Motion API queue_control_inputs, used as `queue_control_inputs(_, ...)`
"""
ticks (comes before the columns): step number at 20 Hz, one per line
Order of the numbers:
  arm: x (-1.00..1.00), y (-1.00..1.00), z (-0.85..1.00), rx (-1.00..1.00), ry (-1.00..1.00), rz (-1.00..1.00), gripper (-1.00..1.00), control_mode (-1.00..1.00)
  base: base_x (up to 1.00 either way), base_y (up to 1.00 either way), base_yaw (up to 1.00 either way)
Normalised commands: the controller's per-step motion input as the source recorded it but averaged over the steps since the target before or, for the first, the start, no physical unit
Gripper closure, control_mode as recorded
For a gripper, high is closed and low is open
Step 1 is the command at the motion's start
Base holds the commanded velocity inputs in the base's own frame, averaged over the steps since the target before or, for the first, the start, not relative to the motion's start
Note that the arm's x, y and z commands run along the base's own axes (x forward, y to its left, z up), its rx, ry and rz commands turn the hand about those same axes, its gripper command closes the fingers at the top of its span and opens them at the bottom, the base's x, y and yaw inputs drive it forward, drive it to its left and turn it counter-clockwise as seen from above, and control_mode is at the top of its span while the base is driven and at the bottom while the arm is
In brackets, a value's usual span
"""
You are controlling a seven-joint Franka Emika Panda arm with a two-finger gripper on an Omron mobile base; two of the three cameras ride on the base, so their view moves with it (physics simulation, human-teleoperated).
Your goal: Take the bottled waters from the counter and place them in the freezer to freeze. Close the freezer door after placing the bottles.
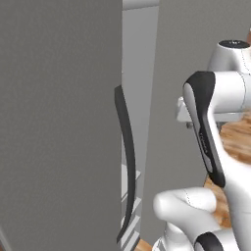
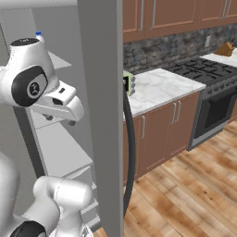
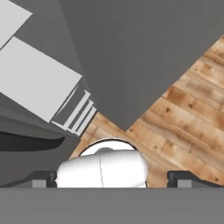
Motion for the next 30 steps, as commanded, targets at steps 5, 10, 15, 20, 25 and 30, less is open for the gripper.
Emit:
queue_control_inputs(5, -0.07, 0.02, -0.71, 0.00, 0.01, 0.00, -1.00, -1.00, 0.00, 0.00, 0.00)
queue_control_inputs(10, 0.00, 0.00, -0.78, -0.01, 0.00, 0.00, -1.00, -1.00, 0.00, 0.00, 0.00)
queue_control_inputs(15, 0.00, 0.00, -0.60, 0.00, 0.02, 0.00, -1.00, -1.00, 0.00, 0.00, 0.00)
queue_control_inputs(20, 0.00, 0.00, -0.54, 0.00, 0.09, 0.00, -1.00, -1.00, 0.00, 0.00, 0.00)
queue_control_inputs(25, 0.00, 0.00, -0.13, 0.00, 0.03, 0.00, -1.00, -1.00, 0.00, 0.00, 0.00)
queue_control_inputs(30, 0.00, 0.00, 0.00, 0.00, 0.00, 0.00, -1.00, -1.00, 0.00, 0.00, 0.00)
